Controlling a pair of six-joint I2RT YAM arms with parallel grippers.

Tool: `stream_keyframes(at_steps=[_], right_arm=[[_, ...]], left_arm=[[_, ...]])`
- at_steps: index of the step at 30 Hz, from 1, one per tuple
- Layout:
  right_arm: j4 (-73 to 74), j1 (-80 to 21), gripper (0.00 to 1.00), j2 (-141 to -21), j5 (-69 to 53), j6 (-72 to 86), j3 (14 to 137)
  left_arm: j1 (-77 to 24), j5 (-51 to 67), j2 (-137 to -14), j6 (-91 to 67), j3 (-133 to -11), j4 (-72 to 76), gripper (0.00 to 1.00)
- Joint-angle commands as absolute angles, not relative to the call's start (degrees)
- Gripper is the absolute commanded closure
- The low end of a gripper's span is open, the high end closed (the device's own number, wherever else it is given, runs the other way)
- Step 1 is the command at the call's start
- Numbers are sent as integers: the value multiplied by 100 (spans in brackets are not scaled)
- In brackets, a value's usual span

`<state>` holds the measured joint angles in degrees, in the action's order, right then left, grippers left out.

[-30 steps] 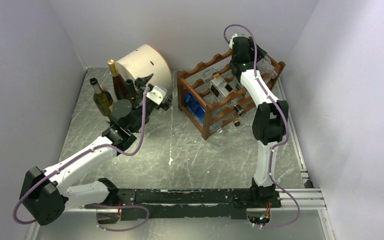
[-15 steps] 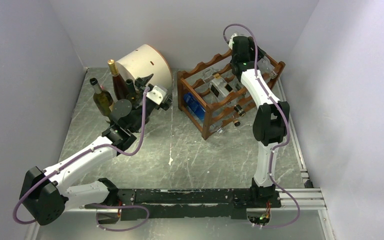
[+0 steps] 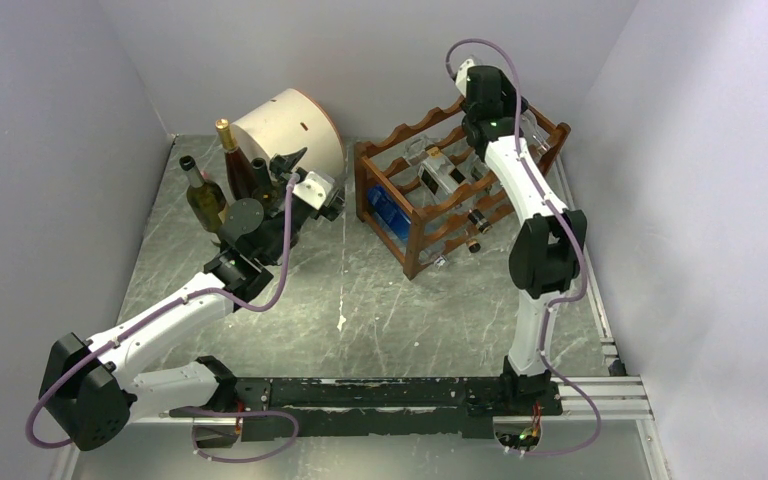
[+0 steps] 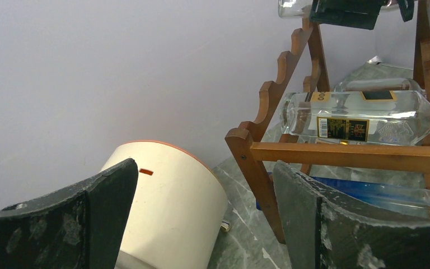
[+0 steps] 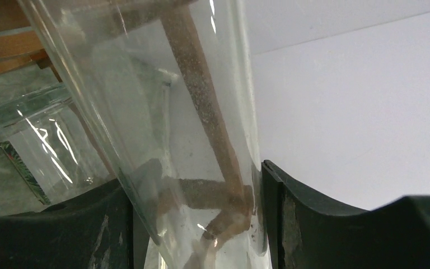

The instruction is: Take the wine bottle off the wine rack

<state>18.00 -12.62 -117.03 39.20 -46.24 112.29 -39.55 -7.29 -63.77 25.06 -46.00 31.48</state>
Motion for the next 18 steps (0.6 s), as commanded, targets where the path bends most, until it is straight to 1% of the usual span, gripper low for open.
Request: stream_keyframes(at_steps=[1,10,18], right_arm=[[1776,-1361,100,-11249,3749,-4083,11528],[1527,-1402,100,-10864,3530,-3601,11340],[2098,-1405,100,-10879,3243,-2799,11759]], left_arm=[[-3990,-670,-6309,2444,-4641,3258,7],[-3990,-650,-6297,2399,-4662,3250,7],[-3991,-600,-6302,2358,-4683,3239,7]])
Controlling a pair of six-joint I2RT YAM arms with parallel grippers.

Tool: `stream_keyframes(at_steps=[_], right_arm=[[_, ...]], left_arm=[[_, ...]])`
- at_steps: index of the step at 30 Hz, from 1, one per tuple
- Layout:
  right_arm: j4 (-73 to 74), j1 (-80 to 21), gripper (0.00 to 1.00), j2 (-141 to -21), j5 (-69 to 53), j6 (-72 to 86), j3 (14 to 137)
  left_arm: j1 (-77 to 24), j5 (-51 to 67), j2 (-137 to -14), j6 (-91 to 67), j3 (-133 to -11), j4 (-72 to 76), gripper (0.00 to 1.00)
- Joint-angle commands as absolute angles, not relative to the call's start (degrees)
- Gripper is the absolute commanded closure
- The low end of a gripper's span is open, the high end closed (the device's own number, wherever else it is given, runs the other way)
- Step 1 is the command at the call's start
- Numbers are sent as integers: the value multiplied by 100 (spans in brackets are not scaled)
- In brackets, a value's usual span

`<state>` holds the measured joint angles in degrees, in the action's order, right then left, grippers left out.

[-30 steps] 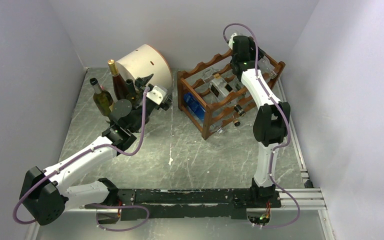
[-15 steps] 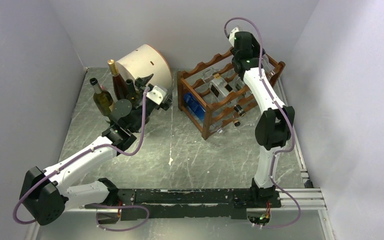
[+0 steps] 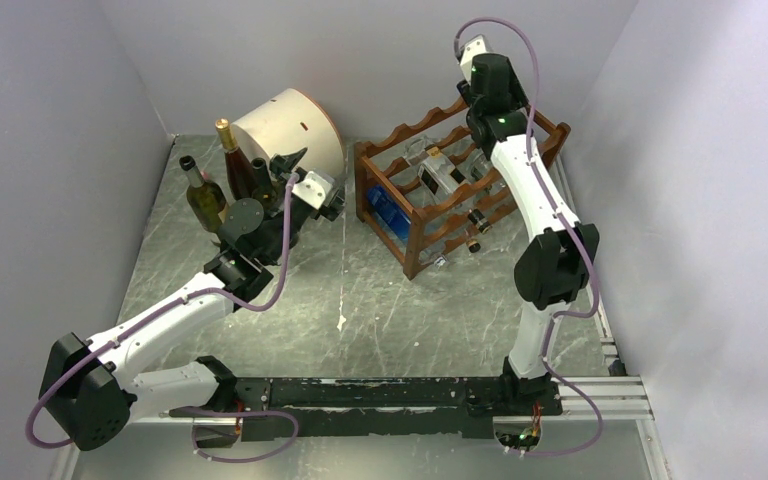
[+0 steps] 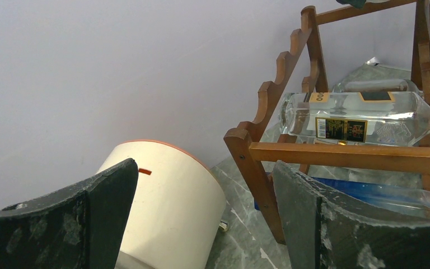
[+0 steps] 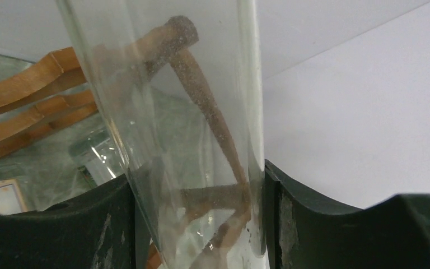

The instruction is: Take the wine bottle off the wine rack

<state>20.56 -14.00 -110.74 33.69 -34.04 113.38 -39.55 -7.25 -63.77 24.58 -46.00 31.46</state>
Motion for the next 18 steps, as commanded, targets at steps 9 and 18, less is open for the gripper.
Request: stream_keyframes(at_steps=[9,18], right_arm=[[2859,-1392,100,-10873,2644,-1849,12371],[4367,-1399,100,-11200,2130,-682,13805]], left_arm=[[-3986,-564,-6326,2313,-4701,3210,7],[-3987,-532,-6354,2270,-4713,3193,7]])
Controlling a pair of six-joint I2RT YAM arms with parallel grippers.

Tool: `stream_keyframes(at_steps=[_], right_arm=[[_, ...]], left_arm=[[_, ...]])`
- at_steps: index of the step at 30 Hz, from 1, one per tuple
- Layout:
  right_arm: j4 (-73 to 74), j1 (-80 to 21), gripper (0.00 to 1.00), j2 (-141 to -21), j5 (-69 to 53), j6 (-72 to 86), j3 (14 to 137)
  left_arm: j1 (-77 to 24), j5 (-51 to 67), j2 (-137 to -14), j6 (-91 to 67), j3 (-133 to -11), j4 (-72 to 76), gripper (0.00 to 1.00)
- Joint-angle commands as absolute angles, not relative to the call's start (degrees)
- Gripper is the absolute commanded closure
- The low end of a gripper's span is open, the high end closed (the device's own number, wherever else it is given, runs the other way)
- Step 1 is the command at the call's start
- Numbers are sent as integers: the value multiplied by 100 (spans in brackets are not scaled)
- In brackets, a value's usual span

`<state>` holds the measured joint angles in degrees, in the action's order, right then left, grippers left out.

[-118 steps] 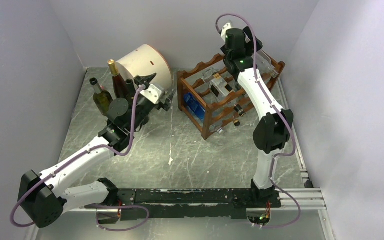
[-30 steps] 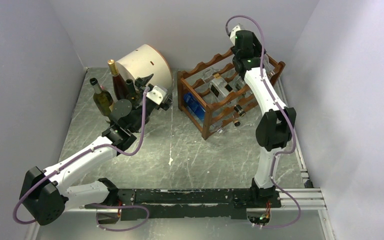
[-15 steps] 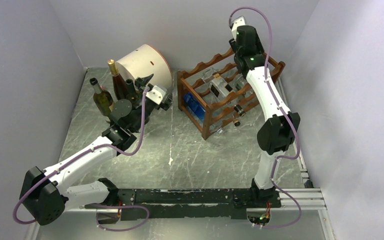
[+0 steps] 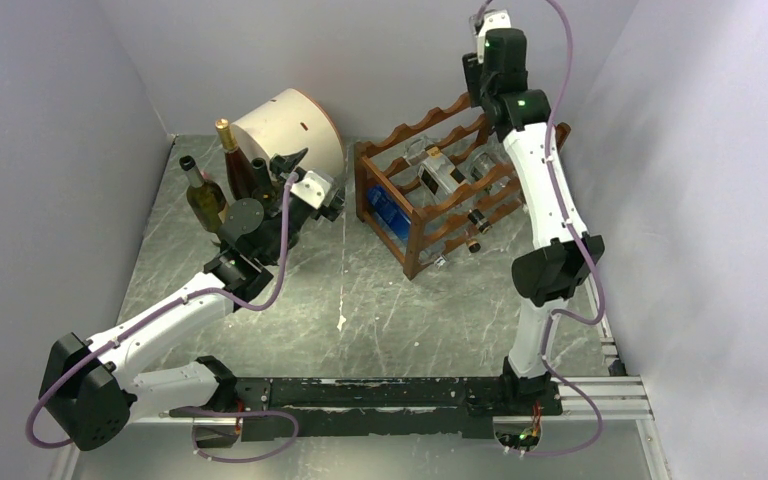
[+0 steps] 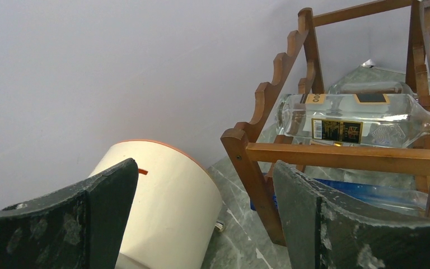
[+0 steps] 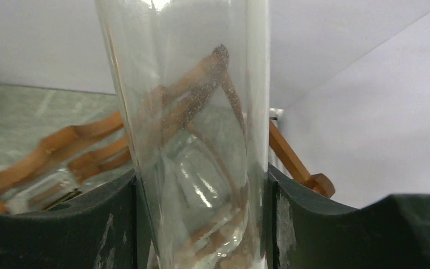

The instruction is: Take the wine bottle off the wine rack

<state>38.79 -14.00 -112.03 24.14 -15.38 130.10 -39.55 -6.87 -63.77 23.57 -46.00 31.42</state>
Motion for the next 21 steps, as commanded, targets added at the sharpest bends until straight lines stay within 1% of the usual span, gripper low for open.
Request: stream_keyframes(at_steps=[1,5,11,15,18,21], right_arm=[[4489,-1399,100,-11193,2003,-482,13885],[4681,-1403,100,-10945,1121,268,13728],[4131,-1401,100,-10103,-615,1339,12624],[3116,-1406,100,-9457,-1737,2270,11574],[2315,-1402,100,-9059,-2380,3185,10775],[1803,-1455,100,-8881,-3073,4253,10238]], left_arm=[[-3990,-528,-6366,2261,-4725,3184,7],[-3984,-458,-6406,2200,-4746,3182,7],[-3991,7,-6337,2158,-4677,3279,6],[-3993,1119,-6102,2269,-4356,3689,1],[-4011,1995,-5988,2395,-4075,4021,2],[-4079,2389,-5885,2565,-3899,4255,5]])
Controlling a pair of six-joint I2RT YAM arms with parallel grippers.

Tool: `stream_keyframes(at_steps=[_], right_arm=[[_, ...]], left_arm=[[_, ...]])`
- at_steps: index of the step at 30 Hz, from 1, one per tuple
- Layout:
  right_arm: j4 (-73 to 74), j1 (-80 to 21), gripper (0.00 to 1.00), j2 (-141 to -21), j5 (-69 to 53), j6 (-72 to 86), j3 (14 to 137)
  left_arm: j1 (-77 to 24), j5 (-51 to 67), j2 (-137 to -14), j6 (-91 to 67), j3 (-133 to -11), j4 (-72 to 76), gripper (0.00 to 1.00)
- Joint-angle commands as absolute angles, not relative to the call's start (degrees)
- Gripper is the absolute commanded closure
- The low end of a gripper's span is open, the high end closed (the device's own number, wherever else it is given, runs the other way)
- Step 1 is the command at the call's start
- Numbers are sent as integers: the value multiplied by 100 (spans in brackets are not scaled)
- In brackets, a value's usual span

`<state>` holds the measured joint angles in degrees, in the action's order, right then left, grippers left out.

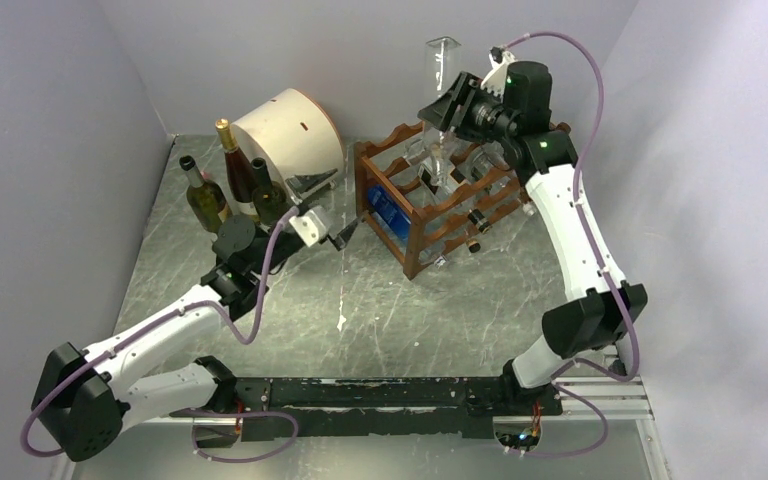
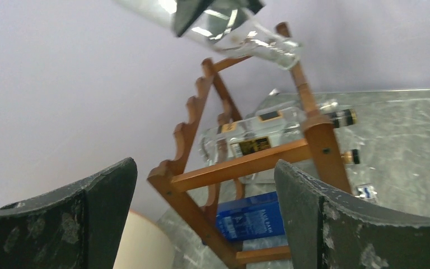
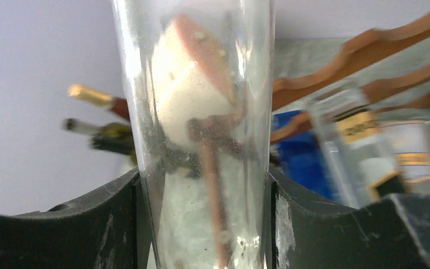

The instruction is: Take the wine bottle off the wine rack

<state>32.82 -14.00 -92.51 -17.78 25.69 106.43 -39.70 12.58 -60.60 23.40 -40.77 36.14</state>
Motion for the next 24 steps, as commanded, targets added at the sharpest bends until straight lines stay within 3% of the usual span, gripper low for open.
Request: stream_keyframes(at_steps=[1,11,16,24], right_arm=[[1779,-1511,100,-8872,-3185,4481,10163],[709,-2765,100,-8505,-3329,6180,8879],[-752,-3026,100,-8332,-3802,7487,7859],[-732,-3128,100,-8176,-4073,7819,7582]], left_arm=[[-4119,2477,-5828,2661,-3844,4282,5],[-4817,2377,-5270,3943,-3368,4514,12],[-4996,2316,-5162,4785,-3100,4595,18],[-5132,2092,-5033,5964,-3227,3519,12]])
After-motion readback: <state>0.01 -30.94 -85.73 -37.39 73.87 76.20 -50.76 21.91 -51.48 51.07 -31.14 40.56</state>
